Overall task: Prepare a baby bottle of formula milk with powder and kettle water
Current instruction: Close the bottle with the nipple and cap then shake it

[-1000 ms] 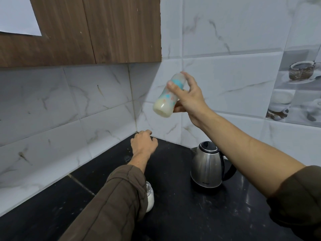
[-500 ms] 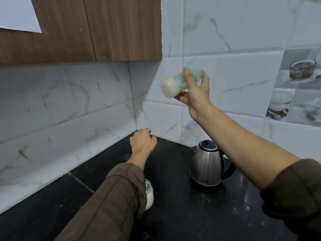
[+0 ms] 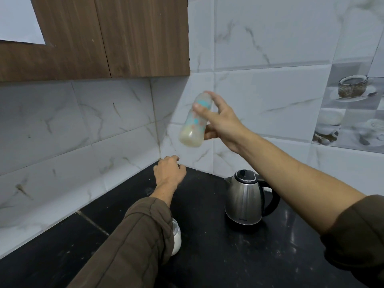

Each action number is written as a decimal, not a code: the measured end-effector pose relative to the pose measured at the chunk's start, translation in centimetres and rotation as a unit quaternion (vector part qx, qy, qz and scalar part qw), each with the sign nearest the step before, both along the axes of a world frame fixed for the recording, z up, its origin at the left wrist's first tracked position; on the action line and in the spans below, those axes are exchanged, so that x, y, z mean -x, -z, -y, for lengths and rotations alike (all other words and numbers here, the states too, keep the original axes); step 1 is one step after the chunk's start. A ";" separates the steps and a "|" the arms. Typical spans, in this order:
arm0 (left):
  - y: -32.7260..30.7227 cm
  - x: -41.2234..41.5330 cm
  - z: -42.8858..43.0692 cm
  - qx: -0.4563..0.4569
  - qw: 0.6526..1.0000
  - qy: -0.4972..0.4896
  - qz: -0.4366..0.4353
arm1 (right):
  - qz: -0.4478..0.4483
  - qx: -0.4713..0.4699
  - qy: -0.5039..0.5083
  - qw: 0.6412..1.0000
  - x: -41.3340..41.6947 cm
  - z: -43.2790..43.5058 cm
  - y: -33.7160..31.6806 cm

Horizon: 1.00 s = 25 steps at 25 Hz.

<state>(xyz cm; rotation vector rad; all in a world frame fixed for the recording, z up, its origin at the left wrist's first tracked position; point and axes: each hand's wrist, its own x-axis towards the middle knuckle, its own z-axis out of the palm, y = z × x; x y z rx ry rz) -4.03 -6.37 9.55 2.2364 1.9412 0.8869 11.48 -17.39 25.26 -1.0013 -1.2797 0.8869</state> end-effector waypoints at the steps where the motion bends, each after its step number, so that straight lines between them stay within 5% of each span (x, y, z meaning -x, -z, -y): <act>1: 0.0 -0.1 0.1 0.001 1.000 0.002 0.000 | 0.058 0.001 -0.027 0.998 0.1 0.4 0.6; 6: -0.2 -0.1 0.0 -0.007 1.000 0.002 0.002 | -0.162 -0.047 0.096 0.981 -1.2 -1.0 -0.7; 11: 0.4 -0.1 0.0 0.003 1.000 0.002 0.004 | 0.199 -0.026 0.012 0.980 -2.3 -0.2 3.1; 25: 4.9 -2.5 2.6 0.075 0.992 0.102 0.019 | 0.329 0.122 0.125 0.928 -3.4 -3.2 18.6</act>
